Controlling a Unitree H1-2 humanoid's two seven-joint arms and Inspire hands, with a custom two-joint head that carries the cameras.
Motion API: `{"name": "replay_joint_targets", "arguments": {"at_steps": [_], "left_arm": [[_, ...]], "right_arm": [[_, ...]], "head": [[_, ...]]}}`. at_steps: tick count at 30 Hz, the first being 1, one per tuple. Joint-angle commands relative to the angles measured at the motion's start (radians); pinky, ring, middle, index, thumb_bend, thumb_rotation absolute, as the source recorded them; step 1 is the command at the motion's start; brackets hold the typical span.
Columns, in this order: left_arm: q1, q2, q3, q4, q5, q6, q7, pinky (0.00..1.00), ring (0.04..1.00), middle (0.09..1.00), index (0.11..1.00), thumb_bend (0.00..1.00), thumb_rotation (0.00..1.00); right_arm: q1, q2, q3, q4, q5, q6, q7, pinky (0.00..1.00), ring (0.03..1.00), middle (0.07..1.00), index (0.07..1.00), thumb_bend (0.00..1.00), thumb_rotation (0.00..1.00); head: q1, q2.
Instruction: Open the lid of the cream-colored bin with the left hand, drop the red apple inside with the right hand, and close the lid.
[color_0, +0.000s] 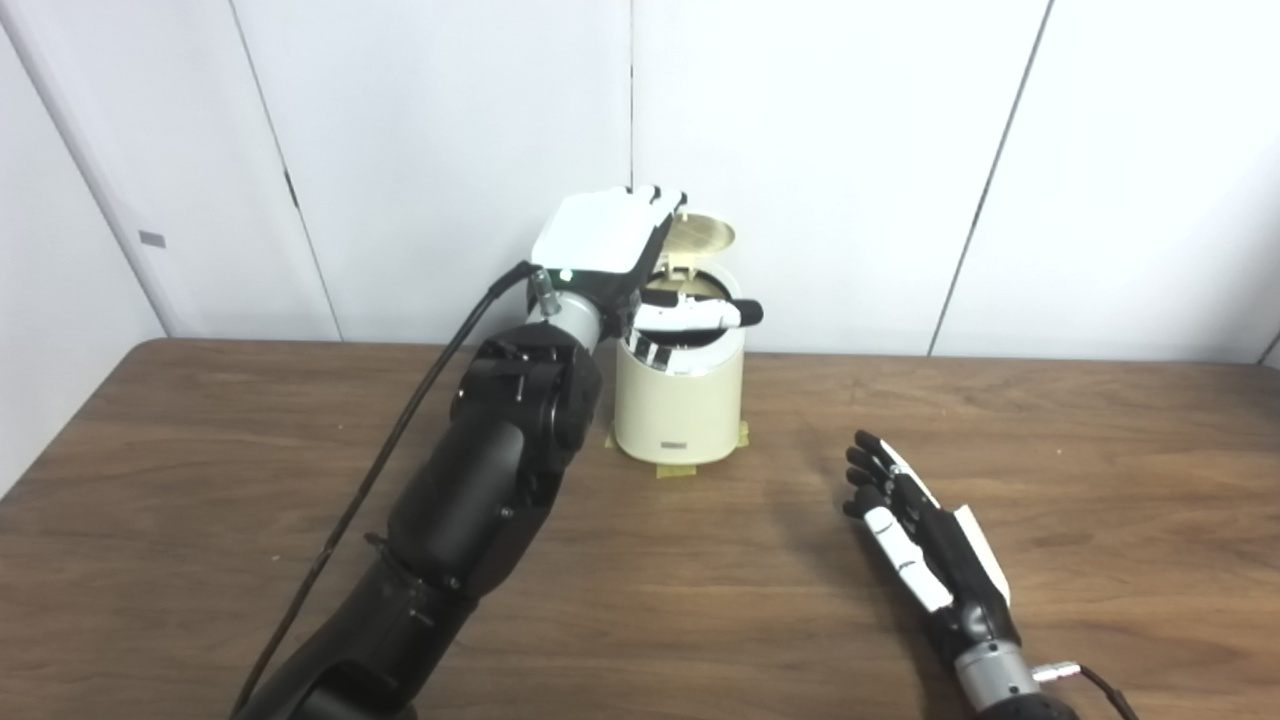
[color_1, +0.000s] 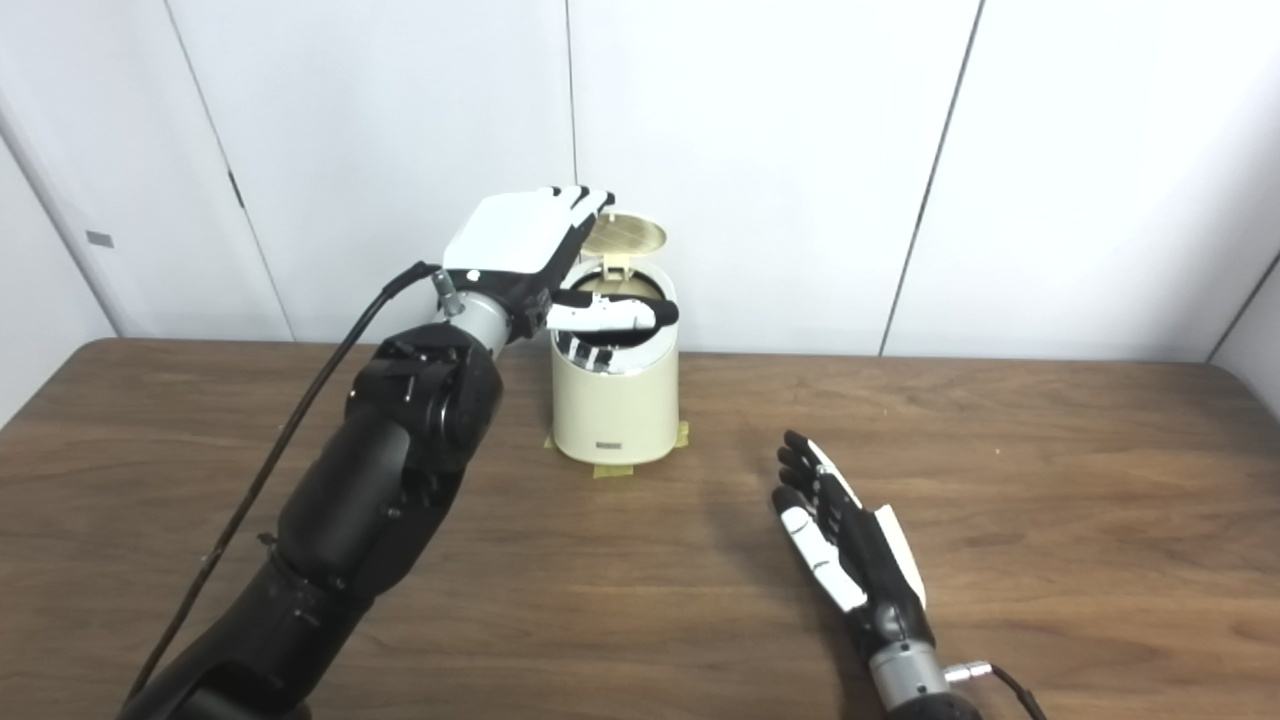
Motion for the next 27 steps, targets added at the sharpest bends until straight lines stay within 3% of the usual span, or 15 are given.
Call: {"name": "replay_joint_targets", "arguments": {"at_steps": [1, 14, 27], "left_arm": [[-0.075, 0.004, 0.0, 0.007, 0.02, -0.008, 0.043, 1.0, 1.0, 1.0, 0.983, 0.97, 1.0], [-0.112, -0.003, -0.027, 0.067, 0.002, -0.034, 0.089, 1.0, 1.0, 1.0, 0.972, 0.96, 0.96], [-0.071, 0.022, -0.052, -0.032, 0.035, -0.048, 0.037, 1.0, 1.0, 0.972, 0.946, 0.94, 0.99]], "right_arm": [[-0.014, 0.012, 0.003, -0.025, 0.003, -0.013, -0.002, 0.8, 0.891, 0.899, 0.898, 0.26, 0.75], [-0.018, 0.015, 0.025, 0.0, -0.04, -0.048, -0.005, 0.75, 0.869, 0.89, 0.889, 0.26, 0.72], [-0.015, 0.035, 0.026, -0.035, -0.044, 0.006, -0.006, 0.76, 0.873, 0.893, 0.894, 0.27, 0.71]], "head": [[0.0, 0.002], [-0.017, 0.009], [-0.02, 0.03]]}}
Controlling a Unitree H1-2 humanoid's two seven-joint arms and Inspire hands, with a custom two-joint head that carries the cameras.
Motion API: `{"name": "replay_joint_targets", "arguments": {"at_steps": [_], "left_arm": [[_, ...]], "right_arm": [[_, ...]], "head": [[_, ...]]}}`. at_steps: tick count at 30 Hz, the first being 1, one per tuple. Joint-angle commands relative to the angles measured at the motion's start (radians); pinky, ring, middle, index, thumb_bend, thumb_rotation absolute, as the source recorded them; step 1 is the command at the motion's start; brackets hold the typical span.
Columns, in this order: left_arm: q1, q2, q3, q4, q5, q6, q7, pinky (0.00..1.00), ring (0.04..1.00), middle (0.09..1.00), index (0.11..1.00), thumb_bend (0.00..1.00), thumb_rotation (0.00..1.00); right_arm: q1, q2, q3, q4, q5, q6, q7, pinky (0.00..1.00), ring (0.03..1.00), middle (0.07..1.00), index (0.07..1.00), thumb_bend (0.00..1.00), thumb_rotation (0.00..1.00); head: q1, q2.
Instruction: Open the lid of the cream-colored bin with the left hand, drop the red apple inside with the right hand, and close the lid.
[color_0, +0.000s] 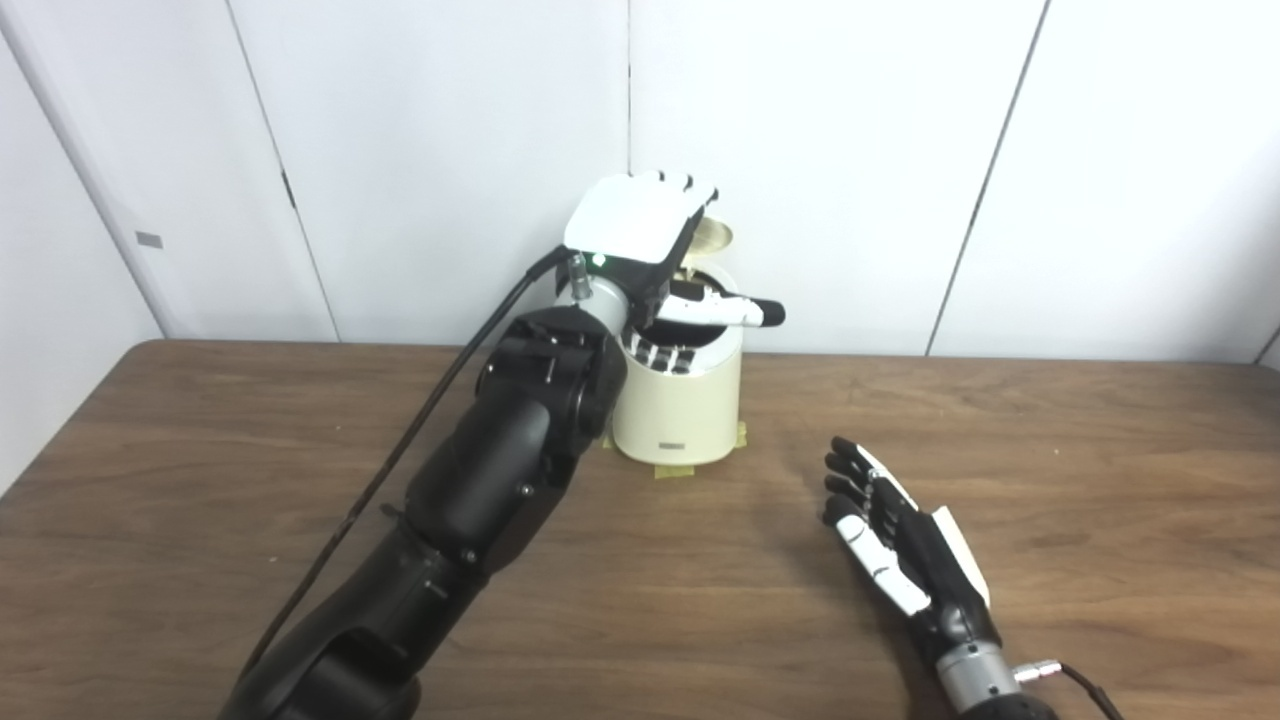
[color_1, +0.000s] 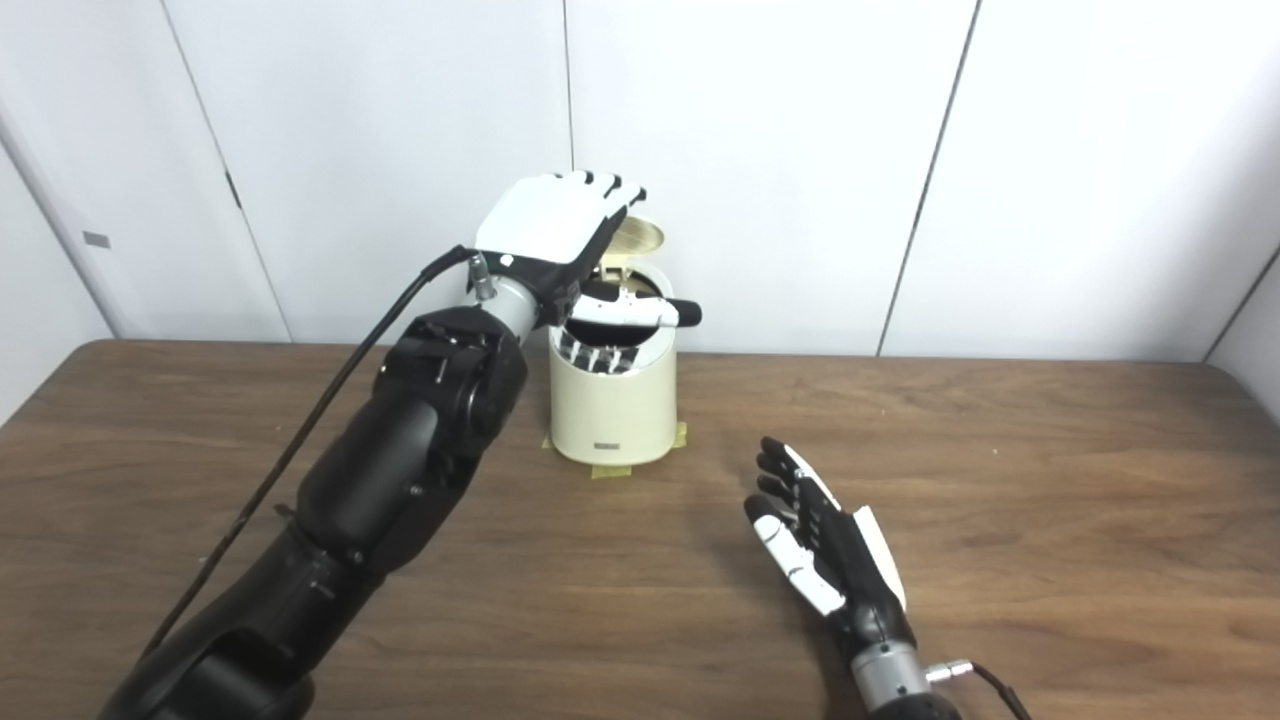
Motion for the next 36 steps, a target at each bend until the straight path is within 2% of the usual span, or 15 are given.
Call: {"name": "replay_joint_targets", "arguments": {"at_steps": [1, 6, 17, 25, 36], "left_arm": [[-0.021, 0.008, -0.001, -0.051, 0.023, -0.005, -0.005, 1.0, 1.0, 0.967, 0.94, 0.94, 0.99], [0.011, 0.007, -0.005, -0.072, 0.035, 0.006, -0.053, 1.0, 1.0, 0.94, 0.915, 0.91, 0.95], [0.061, 0.019, 0.009, 0.005, 0.016, 0.006, -0.001, 1.0, 1.0, 0.896, 0.872, 0.92, 0.95], [0.077, 0.016, 0.007, 0.005, 0.01, 0.015, 0.001, 1.0, 1.0, 0.89, 0.873, 0.93, 0.97], [0.131, 0.001, 0.027, -0.015, -0.057, 0.018, -0.003, 1.0, 0.978, 0.873, 0.858, 0.88, 0.92]], "right_arm": [[-0.014, 0.01, 0.004, -0.032, -0.007, -0.003, -0.007, 0.75, 0.87, 0.89, 0.891, 0.27, 0.7], [-0.015, 0.014, 0.007, -0.039, -0.008, -0.001, -0.01, 0.74, 0.867, 0.887, 0.885, 0.28, 0.71], [-0.01, 0.011, 0.017, -0.078, -0.01, 0.05, -0.002, 0.75, 0.869, 0.885, 0.891, 0.29, 0.74], [0.0, 0.011, 0.014, -0.103, 0.005, 0.078, 0.007, 0.76, 0.871, 0.883, 0.892, 0.3, 0.74], [0.015, 0.006, 0.025, -0.144, -0.007, 0.109, 0.015, 0.76, 0.866, 0.883, 0.894, 0.32, 0.77]], "head": [[0.0, 0.001], [-0.003, 0.007], [-0.013, 0.016], [-0.02, 0.033], [-0.035, 0.047]]}}
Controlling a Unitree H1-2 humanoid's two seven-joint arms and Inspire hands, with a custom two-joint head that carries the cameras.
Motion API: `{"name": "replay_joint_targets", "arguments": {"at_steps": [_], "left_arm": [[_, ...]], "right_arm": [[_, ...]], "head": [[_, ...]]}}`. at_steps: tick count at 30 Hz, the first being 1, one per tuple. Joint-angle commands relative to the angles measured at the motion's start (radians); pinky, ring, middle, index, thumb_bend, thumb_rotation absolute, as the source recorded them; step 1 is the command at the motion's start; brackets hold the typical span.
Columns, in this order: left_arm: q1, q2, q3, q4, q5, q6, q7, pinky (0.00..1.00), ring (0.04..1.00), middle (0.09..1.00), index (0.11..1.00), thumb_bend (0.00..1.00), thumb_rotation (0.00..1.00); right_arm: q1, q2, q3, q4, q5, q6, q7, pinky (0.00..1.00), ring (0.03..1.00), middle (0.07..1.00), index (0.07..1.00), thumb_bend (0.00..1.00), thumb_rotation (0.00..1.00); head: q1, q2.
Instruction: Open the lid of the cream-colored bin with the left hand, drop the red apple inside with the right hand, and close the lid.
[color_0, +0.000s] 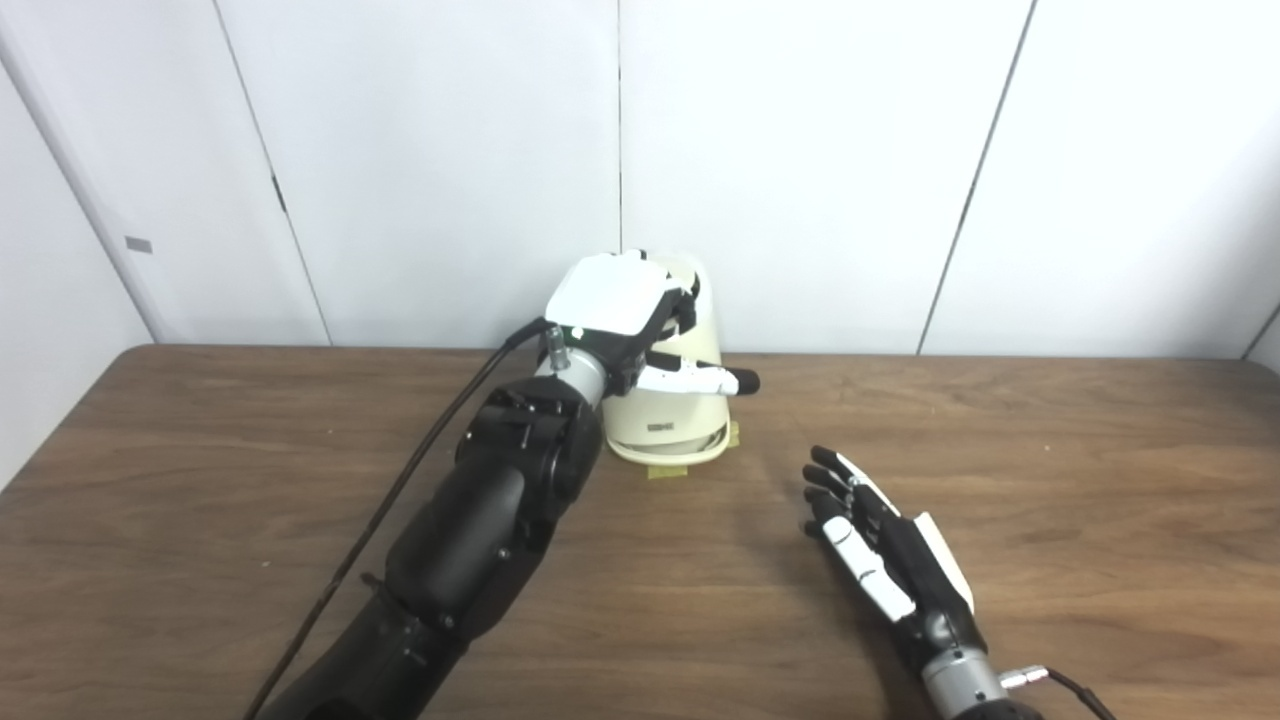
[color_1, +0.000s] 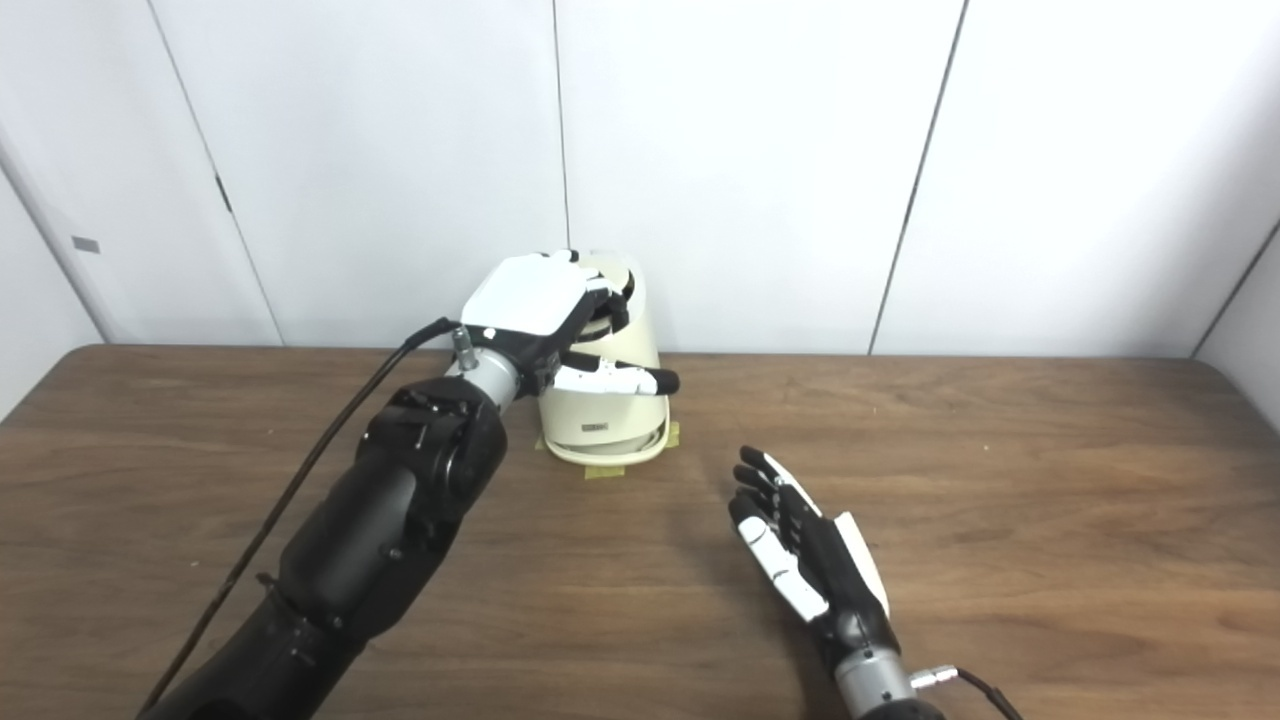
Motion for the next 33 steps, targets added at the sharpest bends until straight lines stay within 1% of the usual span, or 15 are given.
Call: {"name": "replay_joint_targets", "arguments": {"at_steps": [1, 4, 6, 14, 17, 20, 24, 29, 33], "left_arm": [[-0.004, 0.006, 0.011, -0.01, -0.011, 0.014, -0.005, 1.0, 0.977, 0.873, 0.86, 0.87, 0.92], [0.005, 0.003, 0.012, -0.017, -0.022, 0.017, -0.012, 1.0, 0.975, 0.872, 0.864, 0.86, 0.92], [0.011, 0.001, 0.013, -0.017, -0.03, 0.014, -0.004, 1.0, 0.97, 0.872, 0.866, 0.86, 0.91], [0.032, -0.001, 0.02, -0.004, -0.112, -0.032, 0.082, 1.0, 0.936, 0.861, 0.865, 0.84, 0.89], [0.032, -0.001, 0.031, 0.001, -0.167, -0.059, 0.101, 1.0, 0.92, 0.85, 0.856, 0.81, 0.87], [0.029, 0.005, 0.035, 0.001, -0.224, -0.075, 0.086, 1.0, 0.912, 0.858, 0.853, 0.78, 0.88], [0.03, 0.013, 0.035, 0.023, -0.296, -0.102, 0.079, 1.0, 0.879, 0.866, 0.868, 0.79, 0.9], [0.029, 0.016, 0.025, 0.057, -0.336, -0.129, 0.095, 1.0, 0.877, 0.88, 0.891, 0.81, 0.92], [0.029, 0.014, 0.018, 0.078, -0.351, -0.14, 0.11, 1.0, 0.874, 0.882, 0.888, 0.83, 0.91]], "right_arm": [[-0.019, -0.005, 0.0, -0.044, -0.002, 0.0, 0.005, 0.75, 0.867, 0.883, 0.894, 0.32, 0.78], [-0.015, -0.007, -0.001, -0.055, -0.003, 0.008, 0.009, 0.76, 0.871, 0.885, 0.897, 0.32, 0.78], [-0.013, -0.007, -0.001, -0.061, -0.008, 0.008, 0.009, 0.75, 0.868, 0.884, 0.894, 0.32, 0.78], [-0.015, 0.0, -0.002, -0.058, -0.006, 0.011, 0.009, 0.75, 0.864, 0.885, 0.895, 0.33, 0.77], [-0.018, 0.004, -0.002, -0.054, -0.006, 0.012, 0.007, 0.75, 0.865, 0.888, 0.896, 0.33, 0.77], [-0.023, 0.006, 0.0, -0.051, -0.008, 0.013, 0.007, 0.76, 0.868, 0.89, 0.897, 0.33, 0.77], [-0.024, 0.012, 0.001, -0.055, -0.014, 0.02, 0.004, 0.75, 0.868, 0.888, 0.898, 0.33, 0.77], [-0.024, 0.013, 0.006, -0.059, -0.021, 0.019, 0.004, 0.75, 0.865, 0.892, 0.901, 0.32, 0.77], [-0.024, 0.015, 0.009, -0.065, -0.027, 0.03, 0.004, 0.75, 0.868, 0.896, 0.909, 0.33, 0.78]], "head": [[-0.002, 0.003], [-0.006, 0.014], [-0.006, 0.015], [-0.009, 0.017], [-0.009, 0.016], [-0.017, 0.013], [-0.025, 0.011], [-0.031, 0.014], [-0.036, 0.017]]}}
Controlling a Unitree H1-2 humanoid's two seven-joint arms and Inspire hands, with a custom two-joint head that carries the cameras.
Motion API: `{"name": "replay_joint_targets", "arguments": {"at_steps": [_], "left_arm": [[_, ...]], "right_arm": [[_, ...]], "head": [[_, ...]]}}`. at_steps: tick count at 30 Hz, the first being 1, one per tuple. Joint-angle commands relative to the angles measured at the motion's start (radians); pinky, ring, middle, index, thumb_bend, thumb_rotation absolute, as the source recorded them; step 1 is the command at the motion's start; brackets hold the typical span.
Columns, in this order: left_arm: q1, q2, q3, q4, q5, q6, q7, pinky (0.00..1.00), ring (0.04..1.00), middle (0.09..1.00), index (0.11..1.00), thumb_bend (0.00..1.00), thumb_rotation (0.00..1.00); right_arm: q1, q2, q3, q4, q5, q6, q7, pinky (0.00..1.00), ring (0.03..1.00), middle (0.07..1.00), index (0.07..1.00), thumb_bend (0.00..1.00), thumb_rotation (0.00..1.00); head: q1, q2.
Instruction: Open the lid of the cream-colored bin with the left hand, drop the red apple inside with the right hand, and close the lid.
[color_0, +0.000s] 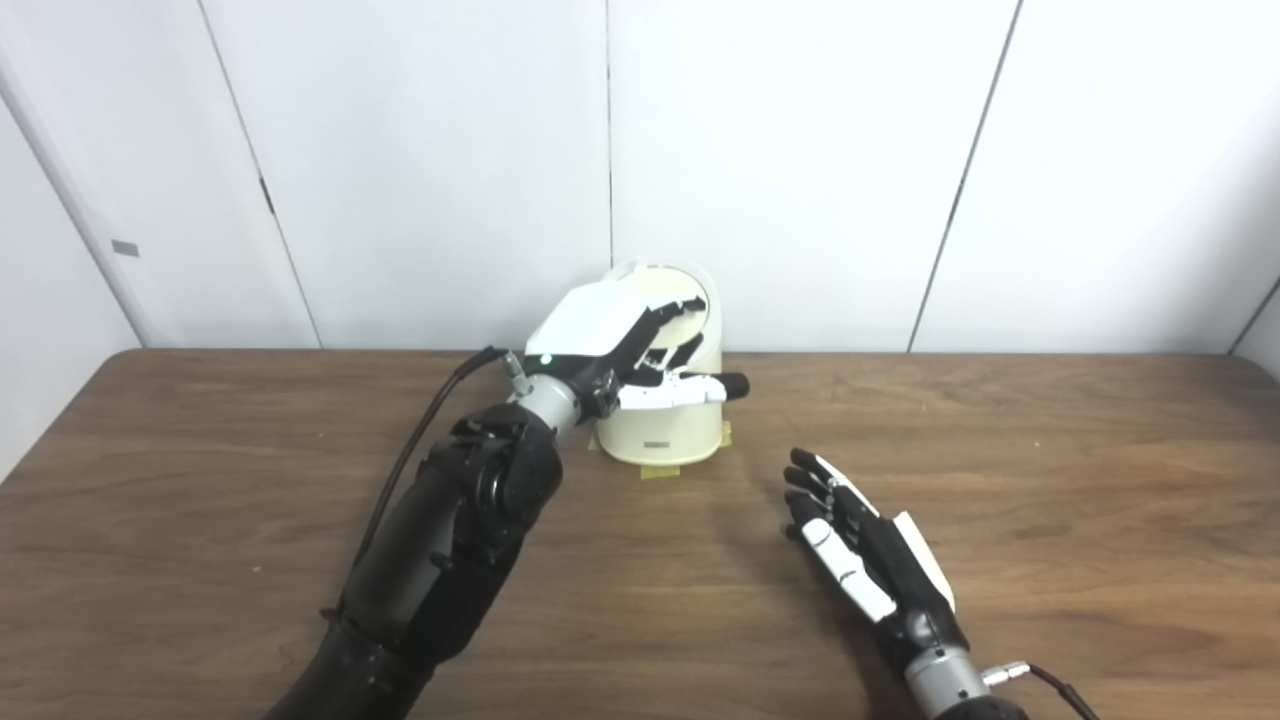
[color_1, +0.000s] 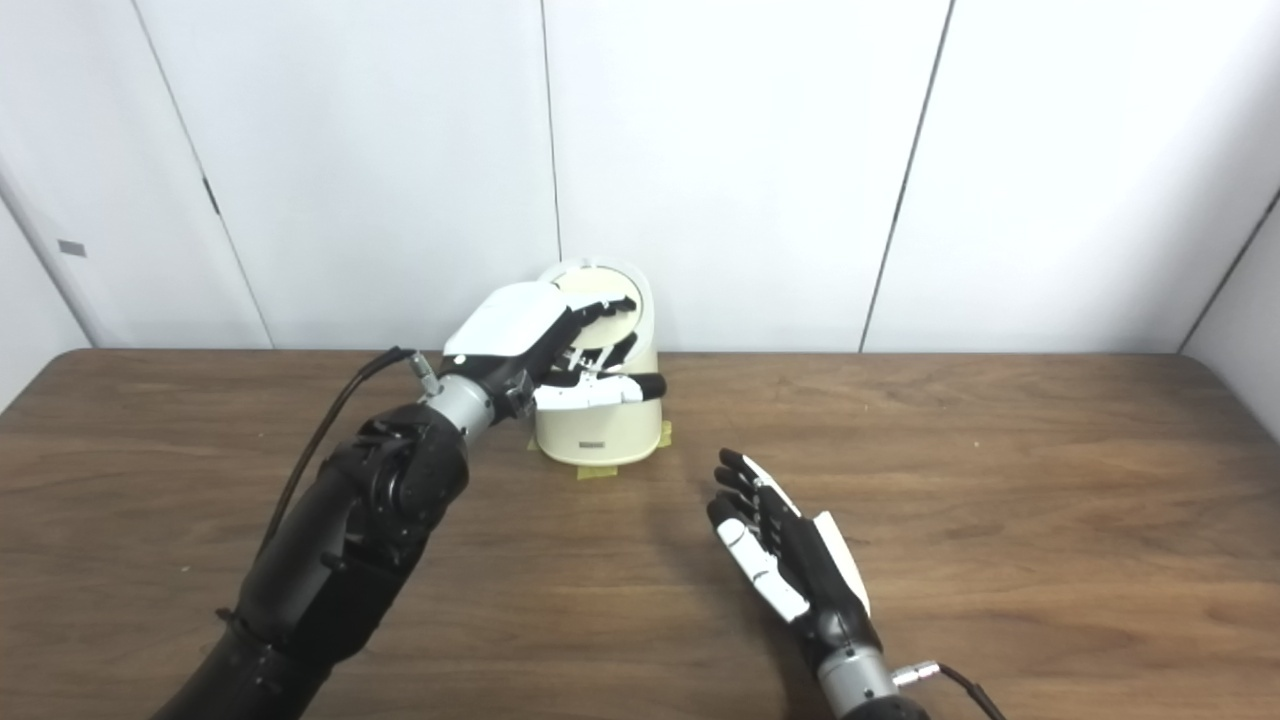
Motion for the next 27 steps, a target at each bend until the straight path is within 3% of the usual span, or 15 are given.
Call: {"name": "replay_joint_targets", "arguments": {"at_steps": [1, 19, 27], "left_arm": [[-0.012, -0.002, -0.017, 0.031, -0.03, -0.007, -0.019, 1.0, 0.873, 0.881, 0.887, 0.83, 0.91], [0.009, 0.012, -0.069, 0.142, -0.026, -0.056, 0.066, 1.0, 0.818, 0.842, 0.843, 0.79, 0.88], [-0.005, 0.059, -0.17, 0.199, 0.099, -0.079, 0.092, 1.0, 0.795, 0.807, 0.81, 0.84, 0.87]], "right_arm": [[-0.033, 0.005, 0.003, -0.04, -0.007, 0.0, -0.004, 0.75, 0.87, 0.898, 0.91, 0.33, 0.78], [-0.03, 0.006, 0.006, -0.067, -0.01, 0.044, 0.003, 0.75, 0.868, 0.9, 0.911, 0.37, 0.78], [-0.032, 0.006, 0.011, -0.084, -0.012, 0.082, 0.011, 0.76, 0.868, 0.899, 0.911, 0.37, 0.78]], "head": [[-0.002, 0.001], [-0.015, 0.008], [-0.017, 0.008]]}}
